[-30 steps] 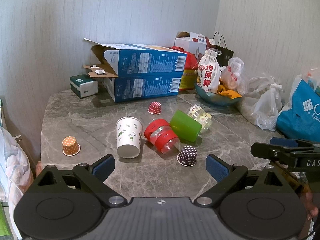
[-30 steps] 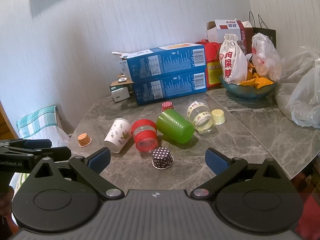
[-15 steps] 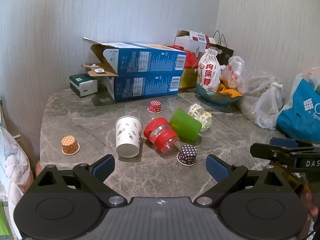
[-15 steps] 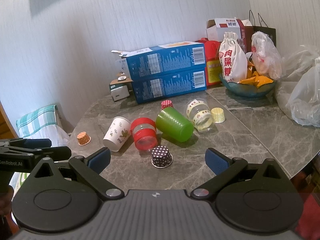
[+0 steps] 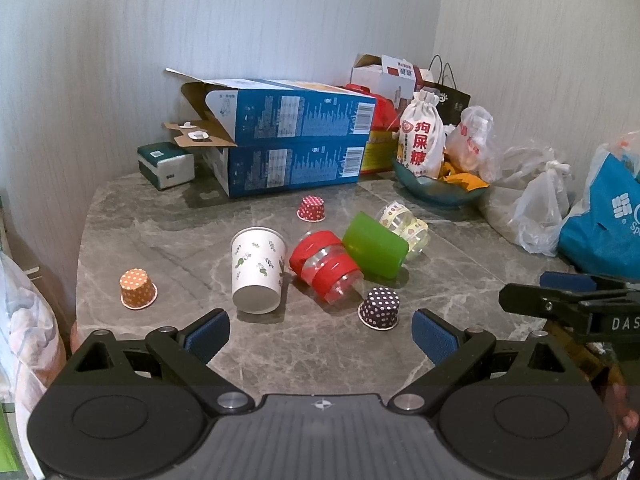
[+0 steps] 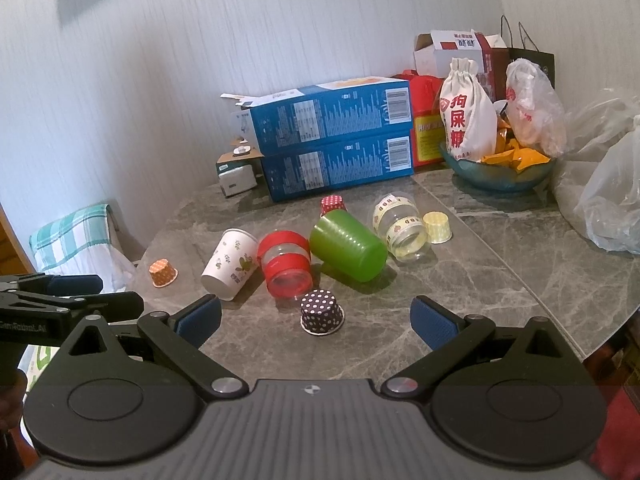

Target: Flip cup upright

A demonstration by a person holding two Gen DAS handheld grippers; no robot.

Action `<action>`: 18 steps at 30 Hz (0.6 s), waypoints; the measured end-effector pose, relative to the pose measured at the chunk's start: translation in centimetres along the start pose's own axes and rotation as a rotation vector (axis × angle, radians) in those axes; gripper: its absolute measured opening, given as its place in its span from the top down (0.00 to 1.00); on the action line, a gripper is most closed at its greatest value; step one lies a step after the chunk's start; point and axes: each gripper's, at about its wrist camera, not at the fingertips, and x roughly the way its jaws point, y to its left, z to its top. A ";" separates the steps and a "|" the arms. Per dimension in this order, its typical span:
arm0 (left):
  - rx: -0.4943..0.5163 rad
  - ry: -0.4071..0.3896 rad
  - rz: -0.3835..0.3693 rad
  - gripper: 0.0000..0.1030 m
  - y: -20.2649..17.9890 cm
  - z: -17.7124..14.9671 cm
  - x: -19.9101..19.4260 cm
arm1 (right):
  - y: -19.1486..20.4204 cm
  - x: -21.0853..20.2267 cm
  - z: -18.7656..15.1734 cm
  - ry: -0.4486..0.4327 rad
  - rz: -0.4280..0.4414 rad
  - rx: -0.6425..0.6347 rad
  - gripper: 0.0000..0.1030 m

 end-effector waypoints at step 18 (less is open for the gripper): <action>-0.046 0.058 -0.012 0.04 2.1 -0.7 2.5 | -8.9 16.7 9.4 0.246 -0.068 -0.018 0.19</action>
